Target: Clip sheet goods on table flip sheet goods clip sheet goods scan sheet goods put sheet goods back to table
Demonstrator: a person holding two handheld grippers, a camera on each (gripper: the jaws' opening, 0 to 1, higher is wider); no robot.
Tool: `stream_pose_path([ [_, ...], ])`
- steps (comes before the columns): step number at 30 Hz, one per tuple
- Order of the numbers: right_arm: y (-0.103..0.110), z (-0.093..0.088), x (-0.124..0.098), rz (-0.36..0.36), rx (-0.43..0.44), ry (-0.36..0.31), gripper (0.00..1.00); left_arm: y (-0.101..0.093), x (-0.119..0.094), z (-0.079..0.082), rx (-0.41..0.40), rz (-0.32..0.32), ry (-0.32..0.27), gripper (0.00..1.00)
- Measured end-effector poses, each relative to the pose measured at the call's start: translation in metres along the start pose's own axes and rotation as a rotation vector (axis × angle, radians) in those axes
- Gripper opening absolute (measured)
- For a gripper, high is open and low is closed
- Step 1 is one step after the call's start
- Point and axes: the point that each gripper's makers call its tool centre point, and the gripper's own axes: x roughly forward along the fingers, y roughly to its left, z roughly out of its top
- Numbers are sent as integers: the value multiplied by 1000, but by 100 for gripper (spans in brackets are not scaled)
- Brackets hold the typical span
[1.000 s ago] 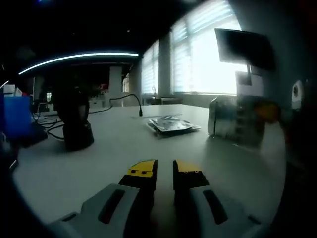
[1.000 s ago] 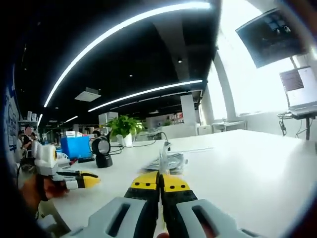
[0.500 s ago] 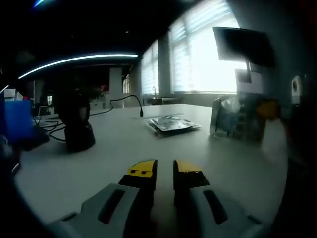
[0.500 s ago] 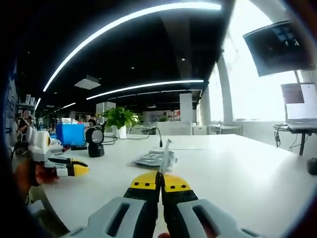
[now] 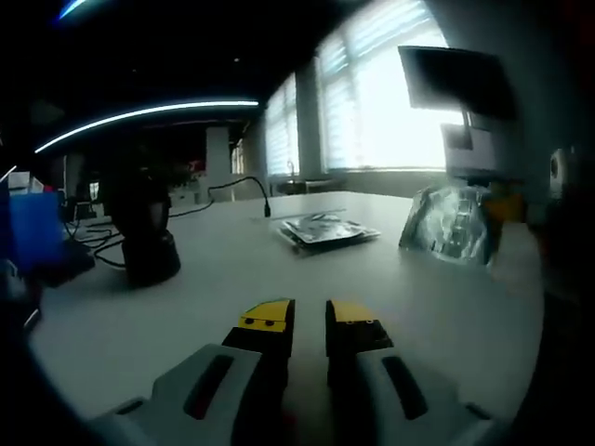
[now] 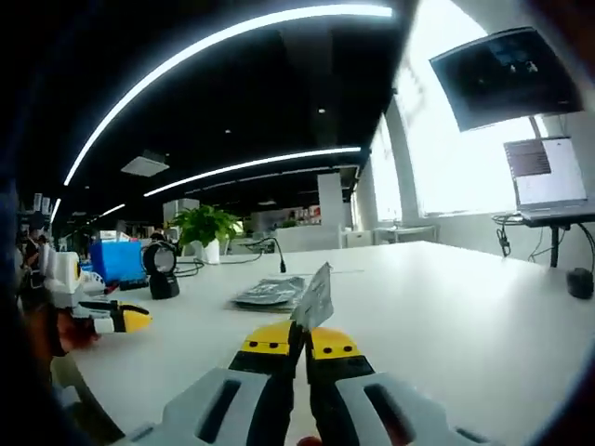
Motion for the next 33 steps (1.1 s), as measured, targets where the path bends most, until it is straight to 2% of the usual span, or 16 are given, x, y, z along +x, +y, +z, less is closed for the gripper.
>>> stream_pose_path([
  [1, -3, -4, 1, -2, 30, 18, 1, 0, 0, 0, 0, 0, 1, 6],
  [4, -9, -11, 3, -2, 49, 35, 2, 0, 0, 0, -1, 2, 2, 6],
  [12, -12, -21, -1, 10, 31, 73, 5, 0, 0, -1, 3, 1, 4, 6],
  [17, -9, -21, -3, 23, -84, 76, 8, -1, -1, -1, 7, 1, 5, 6],
  [20, -3, -21, -6, 38, -216, 75, 11, -1, -1, -1, 8, 1, 5, 6],
  [27, 8, -13, -12, 63, -420, 57, 13, -1, -1, -2, 10, 1, 6, 7],
  [33, -3, -13, -9, 85, -364, 106, 17, -1, -1, -2, 12, 0, 6, 7],
])
